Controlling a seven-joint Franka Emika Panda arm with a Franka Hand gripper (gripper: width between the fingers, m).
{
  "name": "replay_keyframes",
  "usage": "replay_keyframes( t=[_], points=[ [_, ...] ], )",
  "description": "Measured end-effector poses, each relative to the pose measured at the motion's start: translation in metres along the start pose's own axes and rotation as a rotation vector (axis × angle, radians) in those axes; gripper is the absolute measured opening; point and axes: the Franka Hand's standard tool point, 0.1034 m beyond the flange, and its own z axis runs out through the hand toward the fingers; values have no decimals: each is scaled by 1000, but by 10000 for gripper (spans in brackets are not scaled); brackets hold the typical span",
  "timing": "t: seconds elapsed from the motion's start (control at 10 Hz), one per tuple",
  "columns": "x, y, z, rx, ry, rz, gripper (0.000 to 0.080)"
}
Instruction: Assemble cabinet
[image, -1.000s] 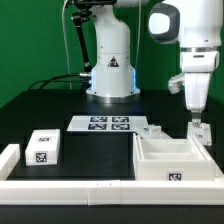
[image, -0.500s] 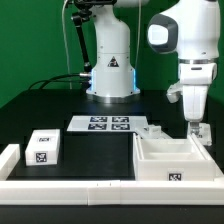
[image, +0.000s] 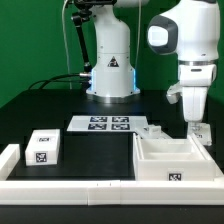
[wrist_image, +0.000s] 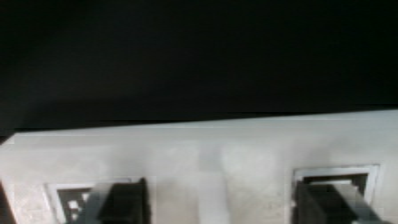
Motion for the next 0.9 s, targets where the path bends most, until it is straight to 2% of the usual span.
replay_keyframes(
  t=[0.1, 0.2, 0.8, 0.9],
  points=[
    [2, -1, 0, -1, 1, -2, 256],
    [2, 0, 0, -1, 1, -3, 82],
    [1, 1, -1, -1, -1, -13, 67],
    [-5, 7, -10, -3, -16, -54, 67]
  ],
)
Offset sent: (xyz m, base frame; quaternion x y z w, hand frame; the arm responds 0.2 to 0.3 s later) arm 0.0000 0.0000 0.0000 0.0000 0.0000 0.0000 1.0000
